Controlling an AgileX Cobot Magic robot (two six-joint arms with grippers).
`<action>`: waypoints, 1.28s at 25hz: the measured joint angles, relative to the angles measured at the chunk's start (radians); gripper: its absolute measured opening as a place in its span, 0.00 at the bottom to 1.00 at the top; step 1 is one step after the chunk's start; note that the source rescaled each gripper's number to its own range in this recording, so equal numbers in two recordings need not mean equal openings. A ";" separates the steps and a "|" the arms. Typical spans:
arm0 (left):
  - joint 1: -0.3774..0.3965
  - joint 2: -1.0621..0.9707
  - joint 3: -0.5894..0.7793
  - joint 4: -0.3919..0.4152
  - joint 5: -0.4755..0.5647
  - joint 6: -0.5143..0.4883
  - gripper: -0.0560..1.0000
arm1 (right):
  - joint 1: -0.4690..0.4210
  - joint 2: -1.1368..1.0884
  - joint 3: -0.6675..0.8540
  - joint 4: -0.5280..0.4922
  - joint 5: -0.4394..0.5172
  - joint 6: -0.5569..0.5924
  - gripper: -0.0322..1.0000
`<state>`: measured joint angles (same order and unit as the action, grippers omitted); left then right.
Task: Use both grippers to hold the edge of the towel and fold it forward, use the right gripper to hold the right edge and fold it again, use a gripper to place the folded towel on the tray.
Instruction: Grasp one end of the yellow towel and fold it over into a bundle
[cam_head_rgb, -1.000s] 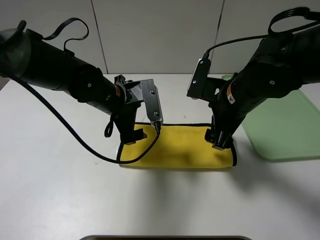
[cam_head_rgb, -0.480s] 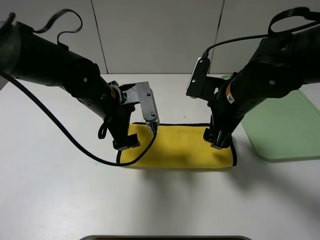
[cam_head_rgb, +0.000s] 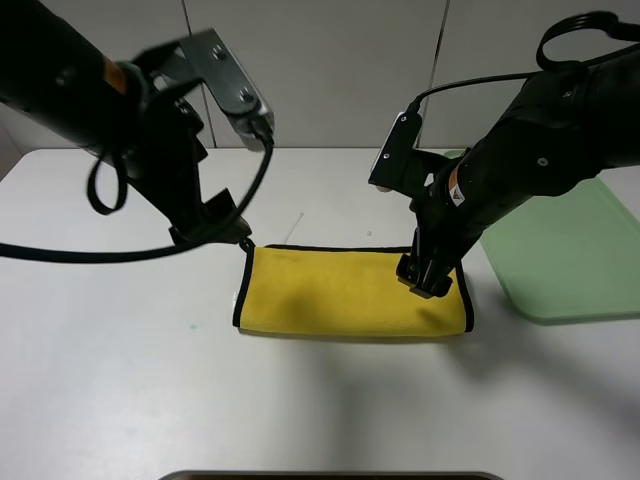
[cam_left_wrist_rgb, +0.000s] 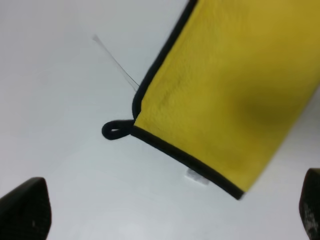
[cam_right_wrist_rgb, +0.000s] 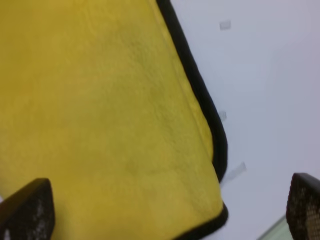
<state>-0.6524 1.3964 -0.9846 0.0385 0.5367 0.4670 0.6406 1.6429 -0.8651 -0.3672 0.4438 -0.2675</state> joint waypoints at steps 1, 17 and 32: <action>0.000 -0.034 0.005 -0.008 0.016 -0.018 1.00 | 0.000 0.000 0.000 0.009 -0.007 0.000 1.00; 0.000 -0.703 0.357 -0.038 0.161 -0.370 1.00 | 0.000 0.000 0.000 0.098 -0.051 0.000 1.00; 0.000 -1.130 0.472 0.007 0.475 -0.635 1.00 | 0.000 0.000 0.000 0.156 -0.061 0.003 1.00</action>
<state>-0.6524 0.2660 -0.5128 0.0454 1.0121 -0.1679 0.6406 1.6429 -0.8651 -0.2111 0.3826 -0.2648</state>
